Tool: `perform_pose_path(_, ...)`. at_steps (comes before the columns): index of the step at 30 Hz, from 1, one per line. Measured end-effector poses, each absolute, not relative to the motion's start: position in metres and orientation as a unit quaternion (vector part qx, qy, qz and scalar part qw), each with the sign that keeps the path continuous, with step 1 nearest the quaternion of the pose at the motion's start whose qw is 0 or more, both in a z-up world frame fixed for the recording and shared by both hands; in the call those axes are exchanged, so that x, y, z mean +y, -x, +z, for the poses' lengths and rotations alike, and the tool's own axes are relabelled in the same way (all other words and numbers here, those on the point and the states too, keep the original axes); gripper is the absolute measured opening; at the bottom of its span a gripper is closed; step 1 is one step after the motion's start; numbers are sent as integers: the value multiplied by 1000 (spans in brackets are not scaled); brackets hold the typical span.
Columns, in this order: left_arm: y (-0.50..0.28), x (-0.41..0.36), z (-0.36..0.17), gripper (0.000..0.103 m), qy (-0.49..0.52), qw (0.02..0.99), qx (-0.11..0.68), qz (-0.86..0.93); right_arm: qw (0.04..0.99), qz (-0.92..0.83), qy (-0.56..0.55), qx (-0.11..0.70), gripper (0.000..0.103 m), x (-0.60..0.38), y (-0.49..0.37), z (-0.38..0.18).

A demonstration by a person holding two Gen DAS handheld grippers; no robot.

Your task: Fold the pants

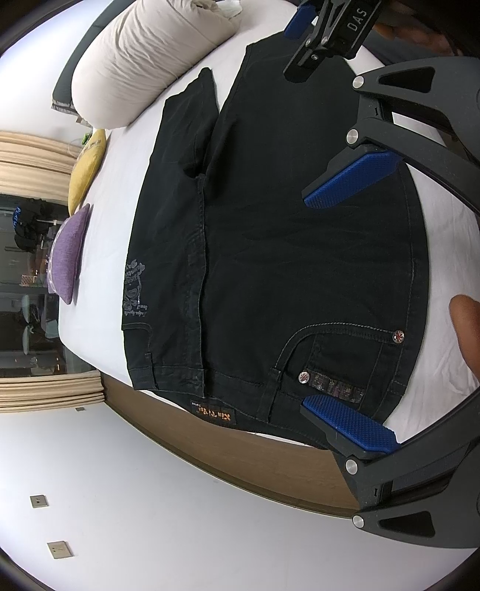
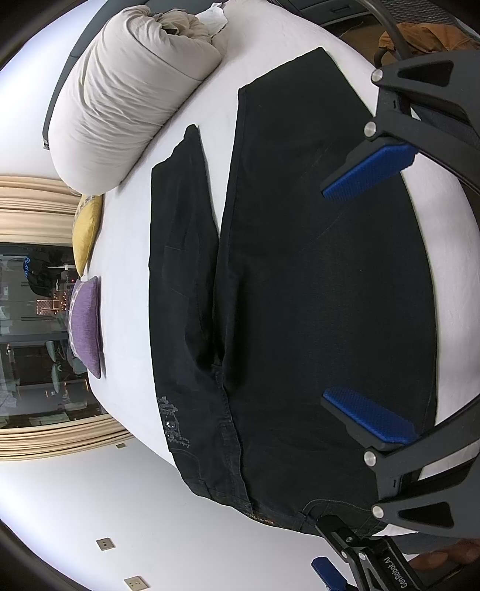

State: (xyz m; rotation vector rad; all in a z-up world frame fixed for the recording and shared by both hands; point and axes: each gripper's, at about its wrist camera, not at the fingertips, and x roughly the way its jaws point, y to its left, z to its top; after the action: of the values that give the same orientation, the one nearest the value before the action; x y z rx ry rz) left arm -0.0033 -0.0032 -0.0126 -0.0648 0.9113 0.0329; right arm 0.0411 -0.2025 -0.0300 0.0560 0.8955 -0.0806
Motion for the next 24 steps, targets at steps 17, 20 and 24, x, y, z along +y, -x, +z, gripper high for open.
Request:
perform_pose_path(17,-38,29,-19,103,82,893,440,-48,896,-14,-42,442,103,-211,-55,-37)
perform_pose_path(20,-63,34,-16,103,70,890,444,-78,896,13,-58,440,103,-220,-63,-37)
perform_pose_path(24,-112,45,-6,103,46,883,456,-104,895,55,-84,434,103,-232,-77,-35)
